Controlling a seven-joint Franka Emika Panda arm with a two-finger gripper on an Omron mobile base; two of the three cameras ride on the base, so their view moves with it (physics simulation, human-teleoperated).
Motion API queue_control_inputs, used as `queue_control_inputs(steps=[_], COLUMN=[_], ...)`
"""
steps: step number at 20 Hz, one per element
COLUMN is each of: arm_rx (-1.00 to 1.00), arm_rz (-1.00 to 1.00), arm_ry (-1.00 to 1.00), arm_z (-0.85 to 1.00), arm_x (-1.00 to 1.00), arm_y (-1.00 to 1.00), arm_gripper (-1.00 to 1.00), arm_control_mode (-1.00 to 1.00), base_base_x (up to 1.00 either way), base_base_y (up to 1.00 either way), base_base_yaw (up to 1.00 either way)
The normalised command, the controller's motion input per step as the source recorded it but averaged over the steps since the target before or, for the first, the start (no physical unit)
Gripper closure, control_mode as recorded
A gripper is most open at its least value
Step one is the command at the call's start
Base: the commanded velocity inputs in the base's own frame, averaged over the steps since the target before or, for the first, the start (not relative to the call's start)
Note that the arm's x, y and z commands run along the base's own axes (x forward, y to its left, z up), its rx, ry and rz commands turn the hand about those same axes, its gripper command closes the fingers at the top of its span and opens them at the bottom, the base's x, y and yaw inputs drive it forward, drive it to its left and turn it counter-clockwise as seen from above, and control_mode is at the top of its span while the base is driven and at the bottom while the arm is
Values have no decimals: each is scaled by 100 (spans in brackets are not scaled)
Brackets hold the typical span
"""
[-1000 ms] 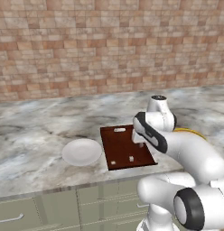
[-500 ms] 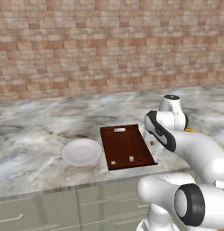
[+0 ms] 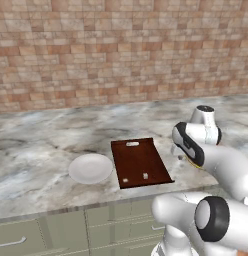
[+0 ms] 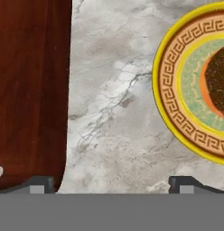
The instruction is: Move the dessert items from the plates to the tray.
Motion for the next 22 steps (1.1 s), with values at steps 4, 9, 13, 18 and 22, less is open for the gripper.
queue_control_inputs(steps=[4, 9, 13, 18, 22], arm_rx=[0, 0, 0, 0, 0], arm_rz=[0, 0, 0, 0, 0], arm_ry=[-2, -1, 0, 1, 6], arm_z=[0, 0, 0, 1, 0], arm_x=[9, 20, 24, 29, 26], arm_y=[-34, -37, -39, -26, -20], arm_gripper=[-100, -100, -100, -100, -100], arm_control_mode=[-100, -100, -100, -100, -100], base_base_x=[0, 0, 0, 0, 0], base_base_y=[0, 0, 0, 0, 0], base_base_yaw=[0, 0, 0, 0, 0])
